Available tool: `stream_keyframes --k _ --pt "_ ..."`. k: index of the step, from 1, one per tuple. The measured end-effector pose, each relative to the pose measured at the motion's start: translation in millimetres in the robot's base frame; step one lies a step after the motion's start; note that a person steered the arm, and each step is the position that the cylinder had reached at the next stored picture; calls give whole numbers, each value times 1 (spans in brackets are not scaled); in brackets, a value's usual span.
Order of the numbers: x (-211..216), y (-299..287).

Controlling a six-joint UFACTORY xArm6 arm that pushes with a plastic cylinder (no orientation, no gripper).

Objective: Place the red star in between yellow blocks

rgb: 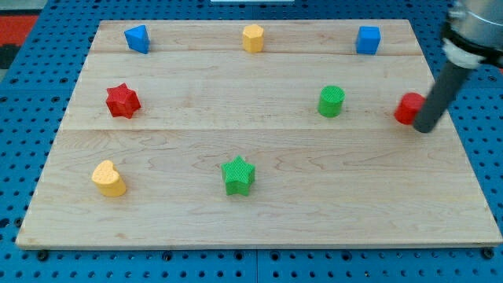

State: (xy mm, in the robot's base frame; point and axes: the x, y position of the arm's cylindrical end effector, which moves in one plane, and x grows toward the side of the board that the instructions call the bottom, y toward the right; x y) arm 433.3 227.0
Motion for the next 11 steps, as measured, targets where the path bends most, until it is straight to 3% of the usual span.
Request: stream_keyframes --k 1,2,3,5,6,7,8,9,10,11 --pt "-15 -27" --pt "15 -60" --pt "40 -173" --pt "-7 -421" --pt "-7 -464" --pt "-54 -484" --pt "-79 -419" --pt "-79 -275" --pt "-74 -307" --pt "-84 -375"
